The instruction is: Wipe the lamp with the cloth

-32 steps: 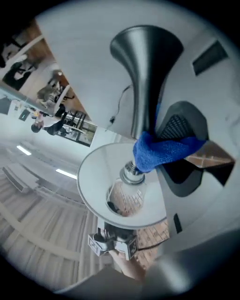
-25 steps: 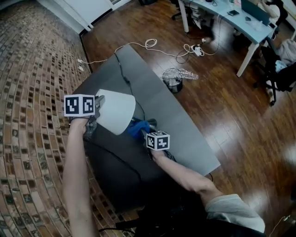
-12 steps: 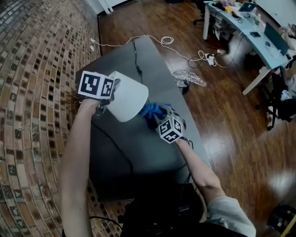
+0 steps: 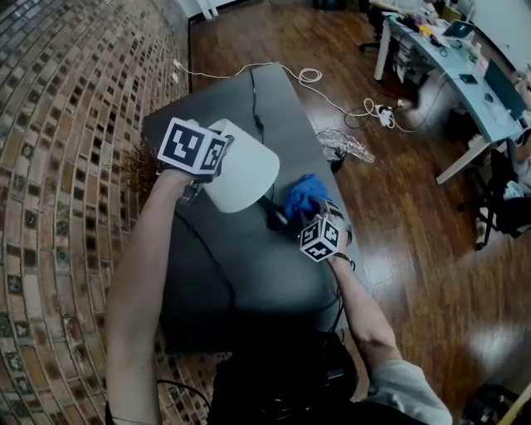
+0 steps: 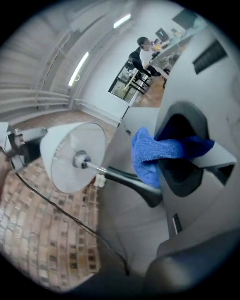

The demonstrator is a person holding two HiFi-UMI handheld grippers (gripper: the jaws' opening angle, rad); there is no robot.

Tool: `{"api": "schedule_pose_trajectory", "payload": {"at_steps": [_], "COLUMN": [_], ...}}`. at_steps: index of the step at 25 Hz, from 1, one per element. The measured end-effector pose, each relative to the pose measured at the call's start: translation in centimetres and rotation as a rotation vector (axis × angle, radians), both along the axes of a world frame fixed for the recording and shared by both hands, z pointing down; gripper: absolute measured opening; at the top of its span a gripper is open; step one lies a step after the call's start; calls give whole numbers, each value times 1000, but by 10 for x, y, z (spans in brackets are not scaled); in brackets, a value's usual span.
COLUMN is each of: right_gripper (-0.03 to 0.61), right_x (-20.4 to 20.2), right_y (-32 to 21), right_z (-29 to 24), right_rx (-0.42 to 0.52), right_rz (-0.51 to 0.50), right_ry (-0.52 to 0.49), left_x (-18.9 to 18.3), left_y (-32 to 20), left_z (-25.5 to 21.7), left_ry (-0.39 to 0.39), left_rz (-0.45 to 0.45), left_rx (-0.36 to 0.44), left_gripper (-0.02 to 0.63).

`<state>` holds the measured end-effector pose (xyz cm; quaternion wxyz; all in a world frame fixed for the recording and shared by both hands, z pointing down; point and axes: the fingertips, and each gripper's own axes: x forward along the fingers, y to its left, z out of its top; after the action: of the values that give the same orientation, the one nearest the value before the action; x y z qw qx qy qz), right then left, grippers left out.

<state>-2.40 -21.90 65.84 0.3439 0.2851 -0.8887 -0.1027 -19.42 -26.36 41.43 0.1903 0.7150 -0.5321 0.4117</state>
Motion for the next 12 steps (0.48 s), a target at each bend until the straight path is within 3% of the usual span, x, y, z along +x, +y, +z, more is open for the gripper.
{"api": "schedule_pose_trajectory", "payload": {"at_steps": [3, 5, 7, 9, 12], "right_gripper": [80, 80, 80, 80, 80], "right_x": [-31, -54, -62, -58, -54], "right_y": [-5, 11, 35, 61, 115], "right_z": [-15, -3, 9, 15, 39], "right_rx": [-161, -242, -193, -66, 93], "right_rz": [-58, -146, -202, -237, -407], "right_ry": [-162, -158, -89, -1, 180], "left_x": [16, 22, 26, 30, 32], "left_y": [5, 8, 11, 12, 8], "left_z": [-3, -4, -4, -5, -7], "left_ry": [-10, -26, -38, -42, -62], "left_rz": [39, 41, 37, 44, 52], "left_rx": [8, 15, 17, 18, 24], "left_gripper": [92, 92, 92, 94, 95]}}
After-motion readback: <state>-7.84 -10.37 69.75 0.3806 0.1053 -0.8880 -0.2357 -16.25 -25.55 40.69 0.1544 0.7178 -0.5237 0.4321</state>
